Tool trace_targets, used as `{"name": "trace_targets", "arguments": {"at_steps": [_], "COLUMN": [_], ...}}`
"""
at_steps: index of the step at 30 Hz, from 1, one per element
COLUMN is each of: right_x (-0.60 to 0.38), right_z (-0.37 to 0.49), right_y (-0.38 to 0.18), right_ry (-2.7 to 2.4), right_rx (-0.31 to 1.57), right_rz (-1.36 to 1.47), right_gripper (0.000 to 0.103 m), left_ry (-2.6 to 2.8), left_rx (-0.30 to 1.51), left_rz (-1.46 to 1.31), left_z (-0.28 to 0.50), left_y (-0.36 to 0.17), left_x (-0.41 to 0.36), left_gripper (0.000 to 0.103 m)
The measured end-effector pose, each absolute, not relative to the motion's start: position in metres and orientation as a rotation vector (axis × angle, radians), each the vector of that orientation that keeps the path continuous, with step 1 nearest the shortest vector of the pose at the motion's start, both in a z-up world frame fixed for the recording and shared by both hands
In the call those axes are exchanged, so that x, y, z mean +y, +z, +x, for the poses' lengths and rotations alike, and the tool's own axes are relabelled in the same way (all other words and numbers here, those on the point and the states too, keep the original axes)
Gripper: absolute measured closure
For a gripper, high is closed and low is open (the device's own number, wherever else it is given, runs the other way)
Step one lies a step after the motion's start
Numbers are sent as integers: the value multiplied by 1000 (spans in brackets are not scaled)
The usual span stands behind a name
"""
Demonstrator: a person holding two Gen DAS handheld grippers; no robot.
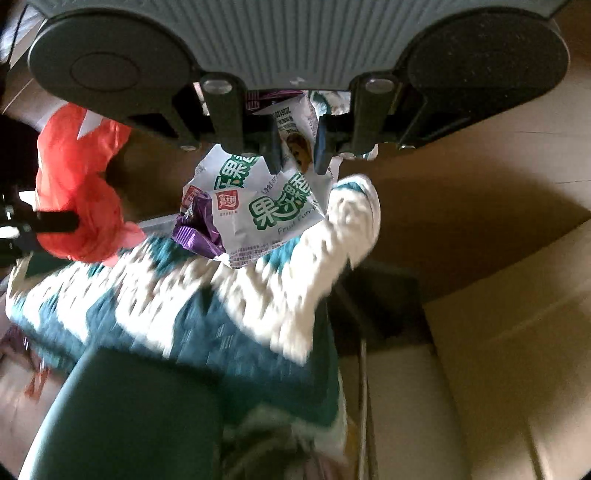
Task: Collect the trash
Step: 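Lift the snack wrapper with the left tool while the right tool lifts the red bag toward the wastebasket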
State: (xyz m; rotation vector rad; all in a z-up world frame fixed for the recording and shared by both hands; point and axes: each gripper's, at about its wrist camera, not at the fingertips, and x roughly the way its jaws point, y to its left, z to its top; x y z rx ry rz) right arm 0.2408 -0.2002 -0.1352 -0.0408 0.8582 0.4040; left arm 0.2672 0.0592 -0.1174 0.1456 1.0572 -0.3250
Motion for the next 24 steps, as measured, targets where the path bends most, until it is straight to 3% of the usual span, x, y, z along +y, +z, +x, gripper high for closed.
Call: {"name": "trace_targets", "arguments": {"at_steps": [13, 24], "right_x": [-231, -260], "right_z": [168, 167], "right_y": [1, 100], "right_ry": [383, 313], "right_rx": [609, 365], "right_rz": [-95, -152], "right_gripper": [80, 80], "left_ry": [-286, -266], "left_rx": [861, 682], "left_rz": [60, 64], "left_z": [213, 220], "left_y": [20, 124], "left_x": [31, -21], "left_gripper": [84, 84]}}
